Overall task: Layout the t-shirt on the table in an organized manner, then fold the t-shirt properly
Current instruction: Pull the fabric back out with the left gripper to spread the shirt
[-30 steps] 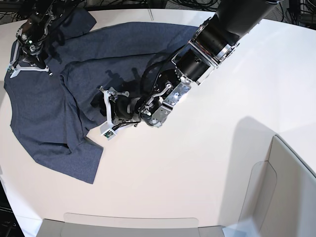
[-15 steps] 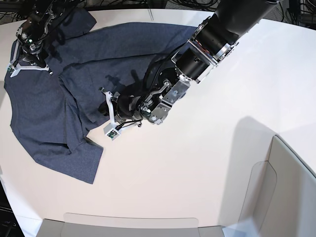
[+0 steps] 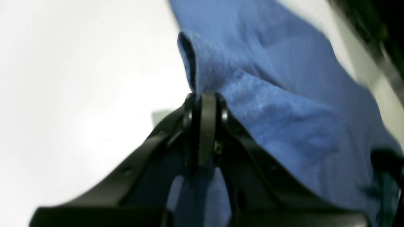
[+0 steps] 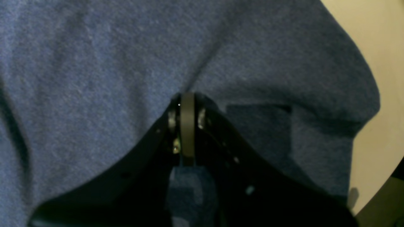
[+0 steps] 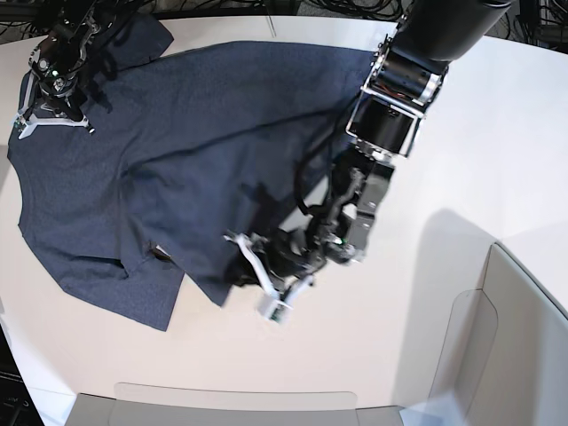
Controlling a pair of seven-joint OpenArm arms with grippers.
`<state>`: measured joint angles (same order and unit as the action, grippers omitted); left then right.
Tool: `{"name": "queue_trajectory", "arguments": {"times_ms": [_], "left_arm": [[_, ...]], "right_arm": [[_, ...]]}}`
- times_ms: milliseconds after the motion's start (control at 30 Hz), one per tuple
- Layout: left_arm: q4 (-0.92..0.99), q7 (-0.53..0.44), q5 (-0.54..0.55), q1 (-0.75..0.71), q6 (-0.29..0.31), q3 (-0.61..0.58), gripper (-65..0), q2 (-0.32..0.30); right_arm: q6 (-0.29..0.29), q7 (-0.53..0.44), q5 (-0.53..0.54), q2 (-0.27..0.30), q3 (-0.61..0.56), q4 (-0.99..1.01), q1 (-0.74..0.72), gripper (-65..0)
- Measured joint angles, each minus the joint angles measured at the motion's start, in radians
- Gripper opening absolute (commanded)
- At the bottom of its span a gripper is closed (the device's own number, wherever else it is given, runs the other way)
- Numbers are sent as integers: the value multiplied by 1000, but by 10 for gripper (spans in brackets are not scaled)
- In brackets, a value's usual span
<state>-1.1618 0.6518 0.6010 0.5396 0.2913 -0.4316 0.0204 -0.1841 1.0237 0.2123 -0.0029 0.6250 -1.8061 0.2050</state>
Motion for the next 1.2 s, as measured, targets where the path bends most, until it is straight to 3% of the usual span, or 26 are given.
{"name": "queue_trajectory", "arguments": {"times_ms": [167, 333, 433, 500, 667, 733, 800, 967, 1033, 1200], "left_arm": [[51, -10, 2, 6, -31, 86, -650, -51], [236, -173, -4, 103, -128, 100, -650, -122], [356, -264, 1, 143, -150, 100, -648, -143], [433, -325, 2, 151, -175, 99, -608, -148], [529, -360, 5, 191, -407, 98, -382, -148], [518, -359, 11, 204, -497, 98, -361, -154], [479, -319, 11, 206, -532, 98, -359, -165], [317, -192, 16, 185, -500, 102, -360, -228], [203, -180, 18, 157, -438, 106, -361, -257], [-47, -153, 12, 0, -386, 103, -361, -277]], "right_arm": [[0, 0, 0, 0, 0, 0, 0, -650], [0, 0, -1, -1, 0, 0, 0, -650], [0, 0, 0, -1, 0, 0, 0, -650], [0, 0, -1, -2, 0, 0, 0, -650], [0, 0, -1, -3, 0, 0, 0, -650], [0, -1, 0, -3, 0, 0, 0, -650], [0, 2, 0, -2, 2, -1, -3, -650], [-7, 52, 2, -7, 5, -50, -20, -650], [-3, 50, 2, -8, 5, -100, -44, -650], [-4, 41, 6, -2, 4, -181, -148, -650]]}}
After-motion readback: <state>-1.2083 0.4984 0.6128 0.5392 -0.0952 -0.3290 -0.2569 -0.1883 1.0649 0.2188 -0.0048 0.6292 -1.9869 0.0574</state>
